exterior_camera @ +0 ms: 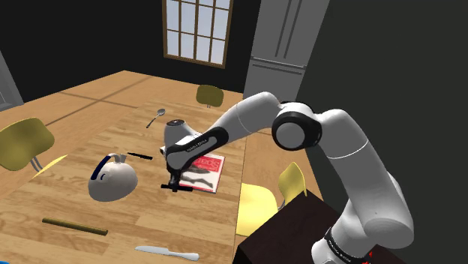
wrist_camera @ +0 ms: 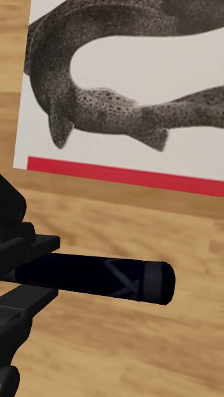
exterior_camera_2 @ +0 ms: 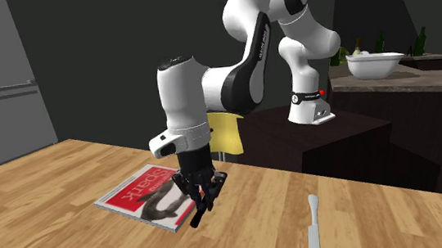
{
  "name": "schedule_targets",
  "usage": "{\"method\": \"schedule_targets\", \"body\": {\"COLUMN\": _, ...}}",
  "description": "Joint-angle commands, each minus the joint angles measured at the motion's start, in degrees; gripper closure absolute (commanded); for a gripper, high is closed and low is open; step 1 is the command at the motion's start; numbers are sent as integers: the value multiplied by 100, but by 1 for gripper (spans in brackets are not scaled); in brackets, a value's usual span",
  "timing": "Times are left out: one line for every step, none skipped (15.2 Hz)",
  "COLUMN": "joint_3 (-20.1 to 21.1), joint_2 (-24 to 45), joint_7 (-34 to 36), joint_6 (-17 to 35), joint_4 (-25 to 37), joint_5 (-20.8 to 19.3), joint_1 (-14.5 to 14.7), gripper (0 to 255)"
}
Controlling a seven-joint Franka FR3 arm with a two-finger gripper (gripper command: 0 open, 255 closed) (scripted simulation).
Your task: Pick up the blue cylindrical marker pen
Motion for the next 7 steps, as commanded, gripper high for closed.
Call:
{"method": "schedule_targets", "body": {"joint_3": 8, "joint_2": -107, "joint_7": 2, "joint_6": -94, "joint_4": -13, "joint_5": 7, "joint_1": -3, "gripper": 255}}
{"method": "schedule_targets", "body": {"joint_3": 12, "joint_2": -162, "joint_7": 2, "joint_6": -137, "joint_4": -25, "joint_5": 11, "joint_1": -6, "gripper": 255}}
{"method": "schedule_targets", "body": {"joint_3": 16, "joint_2": -218, "joint_7": 3, "joint_6": -179, "joint_4": -40, "joint_5": 14, "joint_1": -9, "gripper": 255}}
{"method": "schedule_targets", "body": {"joint_3": 20, "joint_2": -273, "joint_7": 3, "joint_6": -221, "joint_4": -52, "joint_5": 18, "joint_1": -13, "gripper": 255}}
{"method": "schedule_targets", "body": {"joint_3": 23, "joint_2": -329, "joint_7": 3, "joint_6": -263, "joint_4": -67, "joint_5": 22, "joint_1": -16, "gripper": 255}}
{"method": "schedule_targets", "body": {"joint_3": 24, "joint_2": -337, "joint_7": 2, "joint_6": -271, "joint_4": -66, "joint_5": 22, "joint_1": -16, "gripper": 255}}
{"method": "schedule_targets", "body": {"joint_3": 24, "joint_2": -336, "joint_7": 2, "joint_6": -271, "joint_4": -65, "joint_5": 22, "joint_1": -16, "gripper": 255}}
